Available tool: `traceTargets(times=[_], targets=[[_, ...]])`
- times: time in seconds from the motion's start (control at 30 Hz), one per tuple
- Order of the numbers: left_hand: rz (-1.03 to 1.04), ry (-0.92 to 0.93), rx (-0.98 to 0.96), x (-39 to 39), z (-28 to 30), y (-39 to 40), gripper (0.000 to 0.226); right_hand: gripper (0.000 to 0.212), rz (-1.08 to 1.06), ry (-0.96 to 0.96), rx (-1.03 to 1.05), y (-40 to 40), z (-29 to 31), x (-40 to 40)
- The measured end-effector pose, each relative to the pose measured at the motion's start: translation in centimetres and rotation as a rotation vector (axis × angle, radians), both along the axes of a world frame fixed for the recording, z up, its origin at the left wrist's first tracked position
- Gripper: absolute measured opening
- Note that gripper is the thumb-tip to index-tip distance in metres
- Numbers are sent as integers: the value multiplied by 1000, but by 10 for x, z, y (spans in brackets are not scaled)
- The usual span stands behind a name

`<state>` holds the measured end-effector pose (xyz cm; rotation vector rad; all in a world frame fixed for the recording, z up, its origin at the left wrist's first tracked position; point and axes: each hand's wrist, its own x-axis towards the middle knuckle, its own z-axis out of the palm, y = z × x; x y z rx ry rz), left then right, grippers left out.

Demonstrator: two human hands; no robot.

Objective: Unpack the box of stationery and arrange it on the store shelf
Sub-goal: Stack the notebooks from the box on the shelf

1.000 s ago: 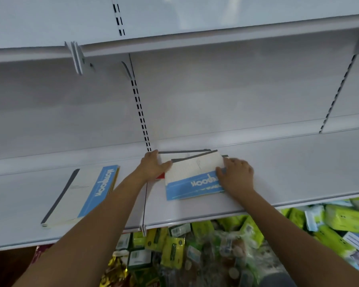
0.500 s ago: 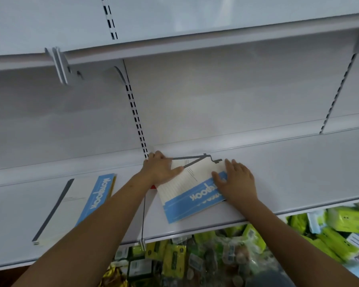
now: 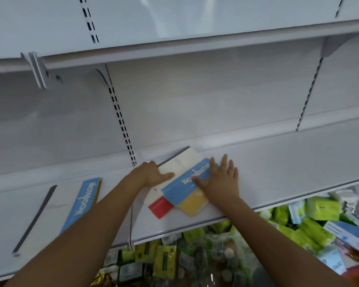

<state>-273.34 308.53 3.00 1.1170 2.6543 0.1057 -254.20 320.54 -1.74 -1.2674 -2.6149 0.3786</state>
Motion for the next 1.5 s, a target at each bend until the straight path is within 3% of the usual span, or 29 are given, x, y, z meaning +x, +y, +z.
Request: traceTargets(times=[0.13,0.2,0.33,0.4,0.47,0.53,0.6,0.67,0.73,0.83,0.9,1.0,1.1,1.3,1.4,1.5], targets=[[147,-410,207,6,-4,-19,64,86,-202,102,61,-20,-1,11],[198,-512,312,11,-2,-24,56,78,-167,141,91,-28,-4,10],[263,-970,575,27,6,-37,34,62,-105,352,-62,-16,-8,8],[252,-1064,719,33,3,-48,36,70,-122,568,-269,-2,-4,14],[220,-1149,860,38,-2,-59,38,94,-186,820,-588,1,7,25],[172,-1232,995,44,-7,-65,42,89,-109,996,-956,-3,22,31],[178,-1238,1114,50,-8,-65,48,60,78,1039,-1115,-12,34,30],[231,-1221,1191,53,-7,-64,57,33,129,1062,-994,-18,41,25],[263,-1241,1235,52,-2,-63,56,23,132,1104,-915,-16,41,20],[311,-1364,1297,50,8,-61,26,26,143,1136,-920,-10,38,16],[378,-1385,1301,47,11,-58,30,30,158,1122,-927,-8,35,13],[360,-1256,1374,38,9,-53,28,33,156,1069,-913,-8,30,9],[381,-1251,1484,25,13,-51,38,23,156,1020,-927,-12,24,9],[452,-1225,1500,17,8,-61,43,19,156,1041,-932,-16,24,11],[430,-1184,1395,24,4,-73,36,15,169,1061,-889,-12,30,13],[288,-1104,1155,32,4,-79,31,19,213,1040,-917,-10,32,13]])
